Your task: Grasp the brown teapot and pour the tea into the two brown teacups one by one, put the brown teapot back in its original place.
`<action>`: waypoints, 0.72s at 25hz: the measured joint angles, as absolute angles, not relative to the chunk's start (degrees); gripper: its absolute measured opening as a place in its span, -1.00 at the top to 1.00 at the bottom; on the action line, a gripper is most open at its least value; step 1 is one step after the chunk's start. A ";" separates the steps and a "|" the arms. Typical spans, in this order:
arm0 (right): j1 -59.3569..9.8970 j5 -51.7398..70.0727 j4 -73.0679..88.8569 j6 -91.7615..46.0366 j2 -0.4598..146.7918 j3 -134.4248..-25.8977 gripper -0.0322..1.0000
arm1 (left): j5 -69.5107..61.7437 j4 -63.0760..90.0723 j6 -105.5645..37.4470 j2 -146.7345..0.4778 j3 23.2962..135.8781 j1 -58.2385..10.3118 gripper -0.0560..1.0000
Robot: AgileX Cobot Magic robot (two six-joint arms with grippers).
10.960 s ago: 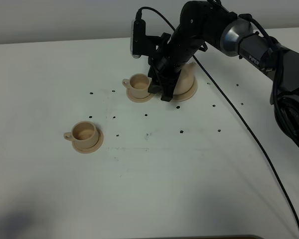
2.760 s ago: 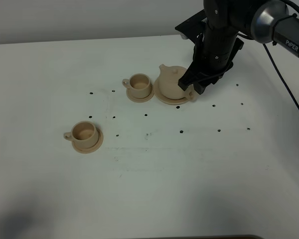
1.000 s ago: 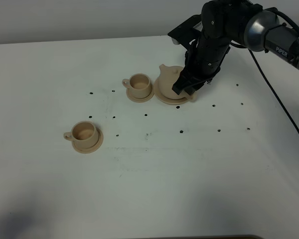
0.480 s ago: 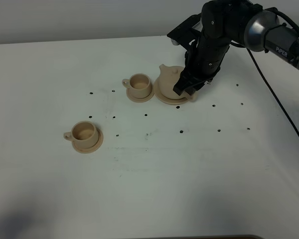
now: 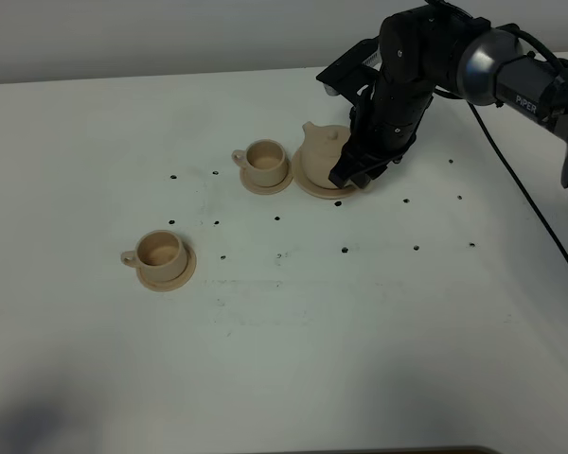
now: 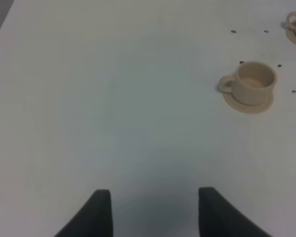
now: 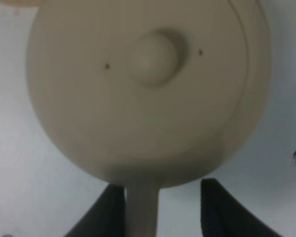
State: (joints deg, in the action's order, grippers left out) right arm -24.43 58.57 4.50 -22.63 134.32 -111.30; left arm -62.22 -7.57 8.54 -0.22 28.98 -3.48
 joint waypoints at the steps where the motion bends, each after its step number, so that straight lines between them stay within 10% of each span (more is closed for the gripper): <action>1: -24.43 58.72 4.45 -22.63 134.32 -111.44 0.27 | -62.22 -7.57 8.54 -0.22 28.98 -3.48 0.08; 10: -24.43 59.38 4.40 -23.12 134.32 -112.42 0.32 | -62.22 -7.57 8.54 -0.22 28.98 -3.48 0.08; 18: -24.43 59.66 4.27 -23.54 134.32 -112.42 0.76 | -62.22 -7.57 8.54 -0.22 28.98 -3.48 0.08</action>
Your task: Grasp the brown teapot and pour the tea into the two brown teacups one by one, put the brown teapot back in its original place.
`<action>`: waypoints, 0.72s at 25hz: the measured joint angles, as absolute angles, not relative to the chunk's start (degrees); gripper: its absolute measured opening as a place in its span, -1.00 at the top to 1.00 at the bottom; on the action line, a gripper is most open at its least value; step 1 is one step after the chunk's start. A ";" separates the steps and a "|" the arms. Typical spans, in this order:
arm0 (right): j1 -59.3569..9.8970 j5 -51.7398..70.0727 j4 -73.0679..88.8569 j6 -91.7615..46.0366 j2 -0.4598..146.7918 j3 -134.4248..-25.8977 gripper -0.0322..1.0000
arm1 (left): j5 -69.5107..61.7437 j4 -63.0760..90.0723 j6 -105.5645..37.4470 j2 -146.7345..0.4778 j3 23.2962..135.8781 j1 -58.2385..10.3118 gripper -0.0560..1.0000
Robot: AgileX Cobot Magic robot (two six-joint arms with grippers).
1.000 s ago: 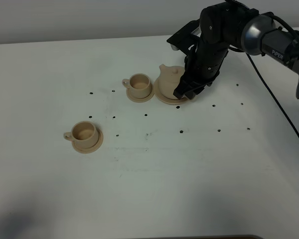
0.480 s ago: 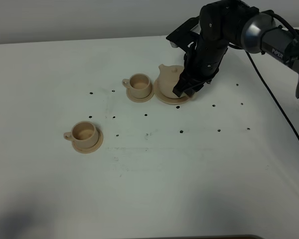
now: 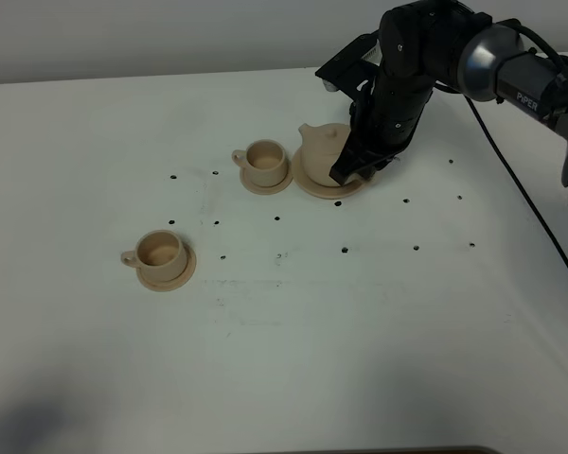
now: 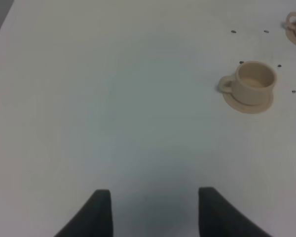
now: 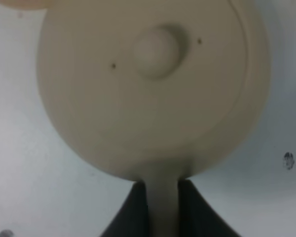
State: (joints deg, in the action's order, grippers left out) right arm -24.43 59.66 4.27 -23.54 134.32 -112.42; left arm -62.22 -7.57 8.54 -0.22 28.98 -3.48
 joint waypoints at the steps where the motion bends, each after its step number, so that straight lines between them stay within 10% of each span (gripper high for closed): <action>1: -24.43 59.71 4.27 -23.62 134.32 -112.42 0.77 | -62.22 -7.57 8.54 -0.22 28.98 -3.48 0.08; 18: -24.43 61.27 5.49 -23.67 134.34 -113.82 0.77 | -62.22 -7.57 8.54 -0.22 28.98 -3.48 0.08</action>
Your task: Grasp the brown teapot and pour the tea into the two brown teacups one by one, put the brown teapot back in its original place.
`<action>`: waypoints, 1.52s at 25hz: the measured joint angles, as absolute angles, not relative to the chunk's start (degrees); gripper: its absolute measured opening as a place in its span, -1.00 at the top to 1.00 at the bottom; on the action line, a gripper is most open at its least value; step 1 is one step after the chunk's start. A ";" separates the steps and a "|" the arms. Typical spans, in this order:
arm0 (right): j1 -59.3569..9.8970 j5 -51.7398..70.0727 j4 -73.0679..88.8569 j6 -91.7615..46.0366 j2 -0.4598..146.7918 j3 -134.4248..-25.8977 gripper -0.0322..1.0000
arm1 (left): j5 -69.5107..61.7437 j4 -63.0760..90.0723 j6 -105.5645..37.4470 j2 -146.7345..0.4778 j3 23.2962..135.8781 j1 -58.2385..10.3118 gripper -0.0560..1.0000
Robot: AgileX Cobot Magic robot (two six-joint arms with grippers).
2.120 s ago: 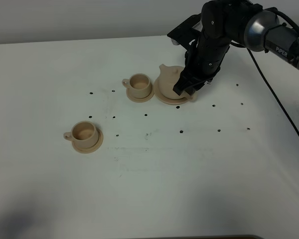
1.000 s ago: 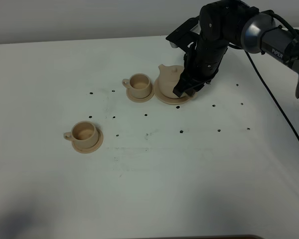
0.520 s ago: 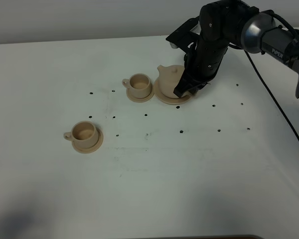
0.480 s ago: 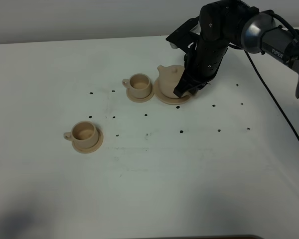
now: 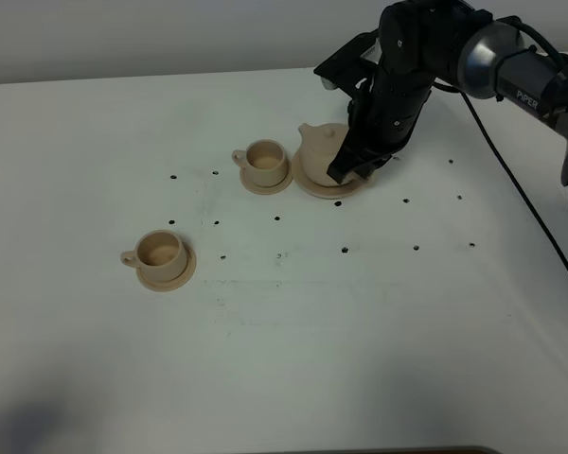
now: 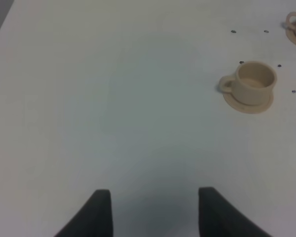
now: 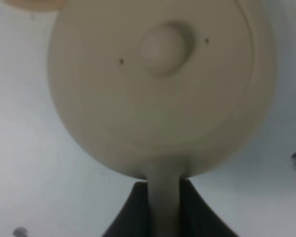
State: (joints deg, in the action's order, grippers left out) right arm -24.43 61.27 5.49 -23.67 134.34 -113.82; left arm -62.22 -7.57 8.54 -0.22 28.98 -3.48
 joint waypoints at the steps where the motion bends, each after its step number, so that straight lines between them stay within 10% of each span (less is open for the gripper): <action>1: -24.43 61.69 5.64 -23.67 134.34 -114.41 0.77 | -62.22 -7.57 8.54 -0.22 28.98 -3.48 0.08; 38: -24.19 65.89 7.74 -19.37 136.45 -115.66 0.63 | -62.17 -7.57 8.54 -0.22 28.98 -3.48 0.08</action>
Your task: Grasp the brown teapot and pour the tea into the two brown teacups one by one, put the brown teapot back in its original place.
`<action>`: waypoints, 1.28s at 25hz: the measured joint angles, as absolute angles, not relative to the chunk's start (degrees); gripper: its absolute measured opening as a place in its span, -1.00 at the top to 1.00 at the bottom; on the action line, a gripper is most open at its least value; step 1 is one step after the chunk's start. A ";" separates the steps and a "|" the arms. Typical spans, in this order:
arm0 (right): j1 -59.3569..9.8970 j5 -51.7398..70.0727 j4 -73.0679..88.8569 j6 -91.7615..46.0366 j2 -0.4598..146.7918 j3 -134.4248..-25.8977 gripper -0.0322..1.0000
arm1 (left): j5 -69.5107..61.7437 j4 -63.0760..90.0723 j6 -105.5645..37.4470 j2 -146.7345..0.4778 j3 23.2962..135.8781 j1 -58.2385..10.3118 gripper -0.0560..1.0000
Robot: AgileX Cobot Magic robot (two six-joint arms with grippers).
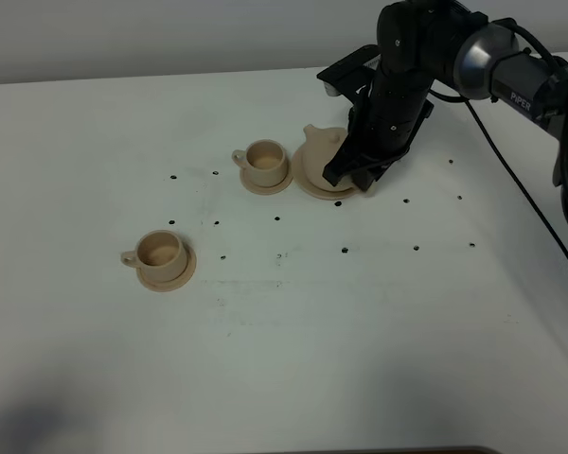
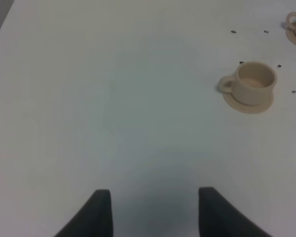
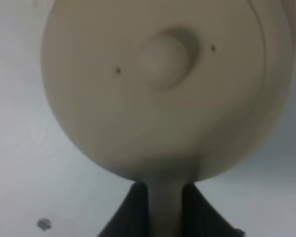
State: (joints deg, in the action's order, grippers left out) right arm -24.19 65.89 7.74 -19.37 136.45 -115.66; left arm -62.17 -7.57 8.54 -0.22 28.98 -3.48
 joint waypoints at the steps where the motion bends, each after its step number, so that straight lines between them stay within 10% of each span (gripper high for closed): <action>1: -24.19 65.96 7.91 -19.37 136.49 -115.66 0.56 | -62.17 -7.57 8.54 -0.22 28.98 -3.48 0.08; 9: -24.30 68.20 8.49 -19.54 136.61 -117.78 0.13 | -62.17 -7.57 8.54 -0.22 28.98 -3.48 0.08; 32: -26.05 70.07 2.21 -23.32 136.61 -123.17 0.13 | -62.17 -7.57 8.54 -0.22 28.98 -3.48 0.08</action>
